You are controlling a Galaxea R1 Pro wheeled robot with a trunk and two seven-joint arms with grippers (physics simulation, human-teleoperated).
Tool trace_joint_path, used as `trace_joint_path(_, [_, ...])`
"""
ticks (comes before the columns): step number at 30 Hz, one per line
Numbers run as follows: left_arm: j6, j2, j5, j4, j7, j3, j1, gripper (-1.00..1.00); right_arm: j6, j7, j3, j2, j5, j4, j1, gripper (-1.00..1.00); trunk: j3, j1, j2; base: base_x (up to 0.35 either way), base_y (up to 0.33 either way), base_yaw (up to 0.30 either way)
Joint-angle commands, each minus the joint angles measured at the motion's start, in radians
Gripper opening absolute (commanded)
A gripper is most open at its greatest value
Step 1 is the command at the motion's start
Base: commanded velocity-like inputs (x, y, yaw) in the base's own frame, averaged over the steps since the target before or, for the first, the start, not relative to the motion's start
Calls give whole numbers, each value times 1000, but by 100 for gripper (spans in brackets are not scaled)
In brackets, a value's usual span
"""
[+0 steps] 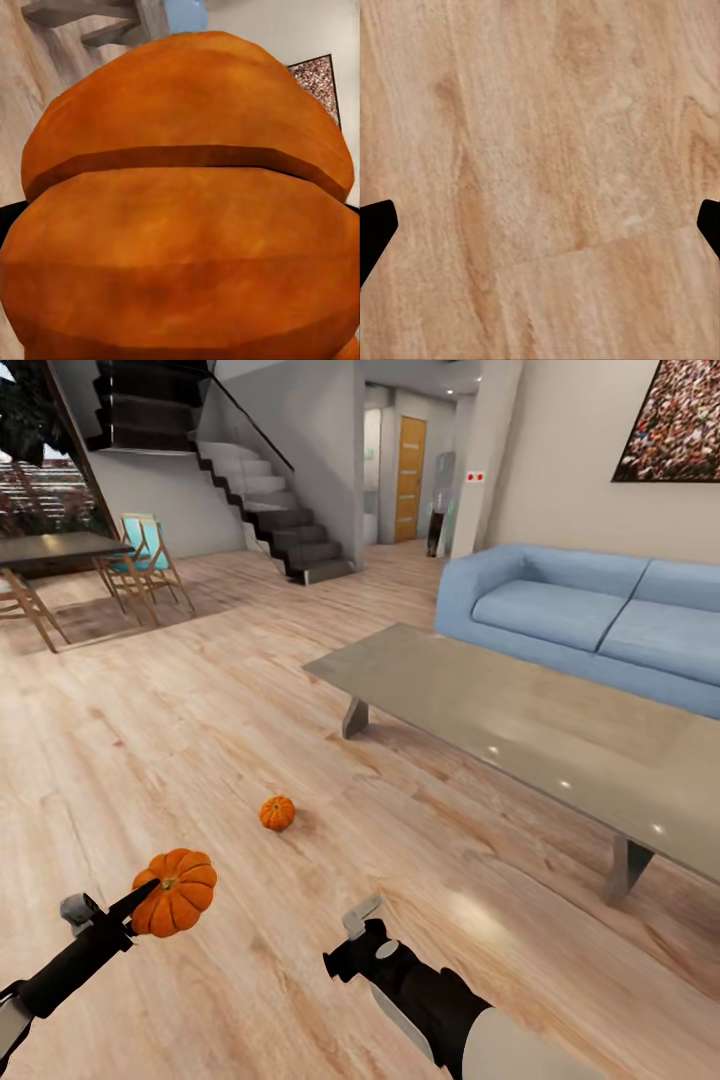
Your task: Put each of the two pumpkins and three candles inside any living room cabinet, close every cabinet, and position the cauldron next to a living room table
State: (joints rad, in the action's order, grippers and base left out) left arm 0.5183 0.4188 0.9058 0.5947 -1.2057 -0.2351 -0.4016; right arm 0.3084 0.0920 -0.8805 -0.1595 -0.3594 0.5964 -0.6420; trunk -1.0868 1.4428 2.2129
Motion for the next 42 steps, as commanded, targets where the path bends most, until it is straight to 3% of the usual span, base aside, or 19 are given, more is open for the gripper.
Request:
trace_joint_path(1, [2, 0, 3, 1, -3, -1, 0, -100, 0, 0, 0, 0, 0, -1, 0, 100, 0, 0, 0, 333, 0, 289])
trace_joint_path(42, [2, 0, 2, -1, -2, -1, 0, -100, -20, -1, 0, 4, -4, 0, -1, 100, -12, 0, 0, 333, 0, 285])
